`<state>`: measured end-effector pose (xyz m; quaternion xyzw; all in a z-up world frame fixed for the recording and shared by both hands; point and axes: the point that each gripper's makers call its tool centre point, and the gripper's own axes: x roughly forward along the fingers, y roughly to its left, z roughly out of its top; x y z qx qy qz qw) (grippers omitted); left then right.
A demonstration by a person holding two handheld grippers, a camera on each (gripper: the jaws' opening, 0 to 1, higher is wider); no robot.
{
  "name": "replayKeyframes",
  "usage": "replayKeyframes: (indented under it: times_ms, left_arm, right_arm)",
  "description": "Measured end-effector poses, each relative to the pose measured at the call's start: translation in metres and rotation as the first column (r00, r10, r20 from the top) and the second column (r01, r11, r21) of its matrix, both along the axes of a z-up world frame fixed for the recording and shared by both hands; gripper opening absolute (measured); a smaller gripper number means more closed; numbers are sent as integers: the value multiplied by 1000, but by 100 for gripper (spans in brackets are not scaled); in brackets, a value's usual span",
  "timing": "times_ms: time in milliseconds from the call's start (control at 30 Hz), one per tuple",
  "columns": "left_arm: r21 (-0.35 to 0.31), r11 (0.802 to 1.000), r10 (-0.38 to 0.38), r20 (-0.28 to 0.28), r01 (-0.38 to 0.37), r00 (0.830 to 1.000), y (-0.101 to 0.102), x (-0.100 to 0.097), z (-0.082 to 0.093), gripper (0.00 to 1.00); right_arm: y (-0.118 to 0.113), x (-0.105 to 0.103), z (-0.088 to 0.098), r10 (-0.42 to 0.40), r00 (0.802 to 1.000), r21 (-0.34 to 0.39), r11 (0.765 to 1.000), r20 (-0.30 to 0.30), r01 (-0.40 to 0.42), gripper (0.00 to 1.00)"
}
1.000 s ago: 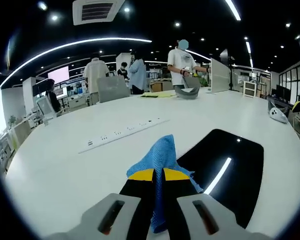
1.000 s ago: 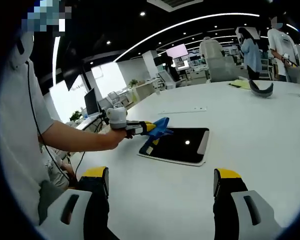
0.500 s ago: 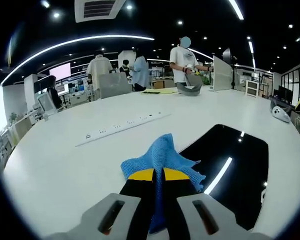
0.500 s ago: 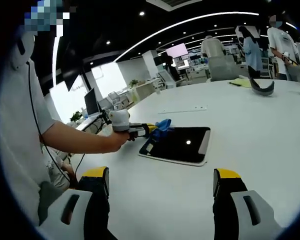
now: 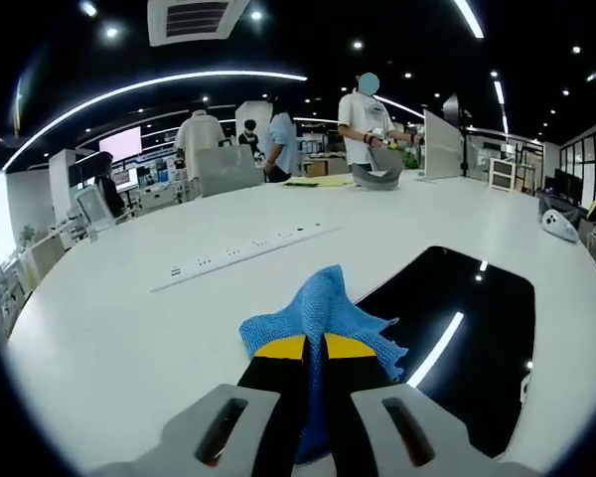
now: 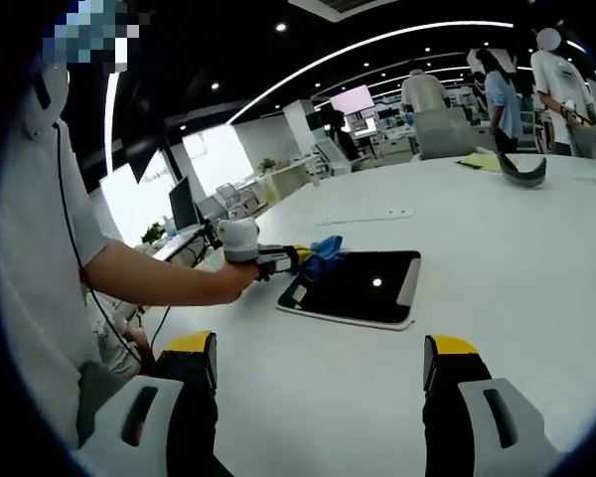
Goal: Wipe the mirror surface with the cleaning cloth until all visible marks leave the cleaned area.
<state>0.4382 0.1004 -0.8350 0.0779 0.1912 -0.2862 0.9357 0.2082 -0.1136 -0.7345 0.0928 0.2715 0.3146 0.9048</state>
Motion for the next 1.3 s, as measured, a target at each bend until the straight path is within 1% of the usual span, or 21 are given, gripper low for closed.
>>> replayKeyframes:
  times_ms: [300,400,500,867,1167,1300]
  left_arm:
    - [13,1000,-11,9,11,1000,-2,0,1,2]
    - [29,999,-18,18,18,1000,-3,0,1,2]
    - [63,997,-37,31,35,999,-7,0,1,2]
    - [49,998,-39,28,37,999,-15,4,1,2]
    - [41,998,-52,27,51,998,-26,7,0,2]
    - [48,997,-66,29,65,997,-33,7,1,2]
  right_arm:
    - [0,1,-2,-5,1000,6,1000,-5,5,85]
    - [0,1,-2,-2,1000,5,1000,-5,2,85]
    - [0,2,-3,-3,1000,7,1000,-6,3,85]
    - [-1,2,-3,-9,1000,9,1000,-8,9,85]
    - [-1,2,-3,-11,1000,13,1000,-9,11,85]
    - [-2,3,-4,-11,1000,11,1000,-11,11,85]
